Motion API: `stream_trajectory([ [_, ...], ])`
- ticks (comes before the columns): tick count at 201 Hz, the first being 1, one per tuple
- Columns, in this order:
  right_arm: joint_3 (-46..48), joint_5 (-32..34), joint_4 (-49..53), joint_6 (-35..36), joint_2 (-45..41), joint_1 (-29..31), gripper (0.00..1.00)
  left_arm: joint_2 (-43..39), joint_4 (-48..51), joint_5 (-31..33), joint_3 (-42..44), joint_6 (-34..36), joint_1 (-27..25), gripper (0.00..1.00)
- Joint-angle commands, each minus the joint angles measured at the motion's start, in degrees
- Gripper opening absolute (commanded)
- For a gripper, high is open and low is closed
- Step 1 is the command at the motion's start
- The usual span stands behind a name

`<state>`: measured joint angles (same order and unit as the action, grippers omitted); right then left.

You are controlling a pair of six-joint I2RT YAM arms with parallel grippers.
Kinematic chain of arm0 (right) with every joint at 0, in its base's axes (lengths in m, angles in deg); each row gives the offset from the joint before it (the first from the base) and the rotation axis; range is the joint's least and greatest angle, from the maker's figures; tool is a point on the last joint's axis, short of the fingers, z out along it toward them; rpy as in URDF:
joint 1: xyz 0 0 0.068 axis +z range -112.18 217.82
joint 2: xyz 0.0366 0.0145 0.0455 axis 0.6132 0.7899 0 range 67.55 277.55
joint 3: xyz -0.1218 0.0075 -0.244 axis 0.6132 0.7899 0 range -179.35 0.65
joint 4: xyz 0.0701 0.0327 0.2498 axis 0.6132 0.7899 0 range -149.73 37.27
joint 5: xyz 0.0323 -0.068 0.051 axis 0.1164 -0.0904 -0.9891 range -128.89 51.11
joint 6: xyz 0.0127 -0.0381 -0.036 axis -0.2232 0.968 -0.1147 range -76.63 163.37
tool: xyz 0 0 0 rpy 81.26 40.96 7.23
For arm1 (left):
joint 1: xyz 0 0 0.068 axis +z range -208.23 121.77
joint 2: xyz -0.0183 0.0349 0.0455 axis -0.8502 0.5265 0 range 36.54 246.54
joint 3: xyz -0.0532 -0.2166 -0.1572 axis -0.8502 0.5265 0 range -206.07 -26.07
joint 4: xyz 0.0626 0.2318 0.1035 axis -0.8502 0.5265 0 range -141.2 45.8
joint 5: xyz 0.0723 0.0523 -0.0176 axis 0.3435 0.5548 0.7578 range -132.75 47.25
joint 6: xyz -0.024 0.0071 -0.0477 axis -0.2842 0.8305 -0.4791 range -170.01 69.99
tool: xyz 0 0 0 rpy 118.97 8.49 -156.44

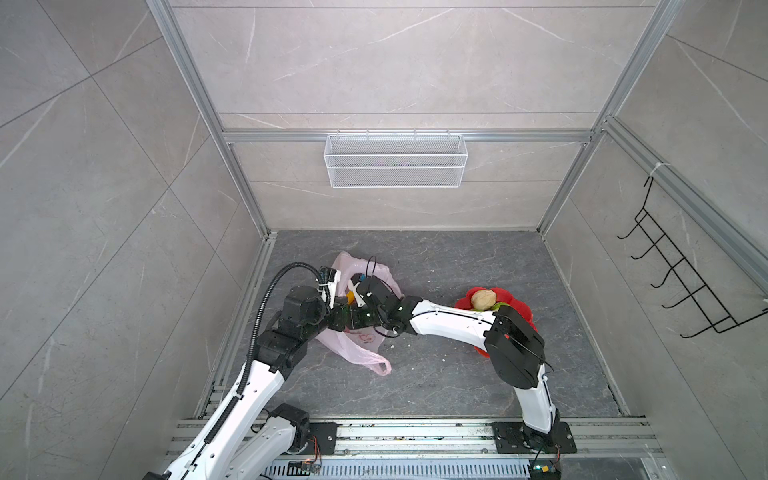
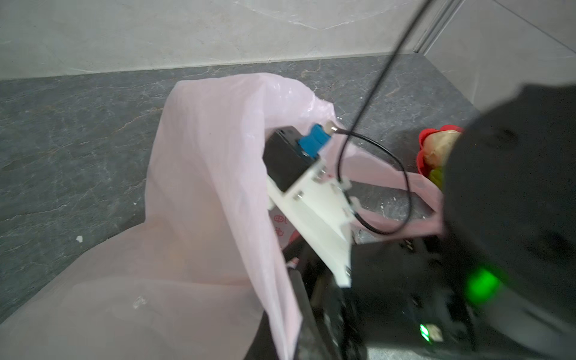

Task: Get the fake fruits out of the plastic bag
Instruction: 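Lower the right gripper into the bag toward the yellow banana, then reposition the right gripper above the banana inside the bag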

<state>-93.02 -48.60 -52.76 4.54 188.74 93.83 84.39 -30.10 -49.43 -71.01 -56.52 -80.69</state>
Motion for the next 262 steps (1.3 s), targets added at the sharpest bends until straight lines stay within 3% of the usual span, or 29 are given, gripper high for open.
stream_trajectory([
  [1,-5.89,1.86,6.16,0.23,4.21,-0.63,0.38,-1.18,-0.17,-5.67,-0.05,2.15,0.20,0.04],
  [30,-10.71,6.55,10.56,-4.65,7.46,-0.75,0.42,-1.64,0.59,-5.16,0.25,1.84,0.21,0.03],
  [63,-14.21,6.85,10.06,-9.35,11.48,-0.73,0.48,-2.03,0.69,-4.66,1.17,1.53,0.22,0.04],
  [107,-18.87,6.16,9.85,-8.98,15.61,-0.60,0.61,-0.74,1.30,0.03,1.48,0.64,0.22,0.03],
  [169,-26.21,8.43,12.05,-9.84,21.51,-0.53,0.67,-1.35,-1.25,7.87,4.41,-2.68,0.21,0.03],
  [208,-32.98,9.40,15.72,-10.70,25.66,-0.28,0.68,-2.94,-6.02,7.03,7.33,-4.17,0.20,0.03],
  [262,-37.34,9.90,13.81,-15.43,30.91,-0.02,0.69,-3.60,-11.41,1.17,10.82,-5.97,0.16,0.01],
])
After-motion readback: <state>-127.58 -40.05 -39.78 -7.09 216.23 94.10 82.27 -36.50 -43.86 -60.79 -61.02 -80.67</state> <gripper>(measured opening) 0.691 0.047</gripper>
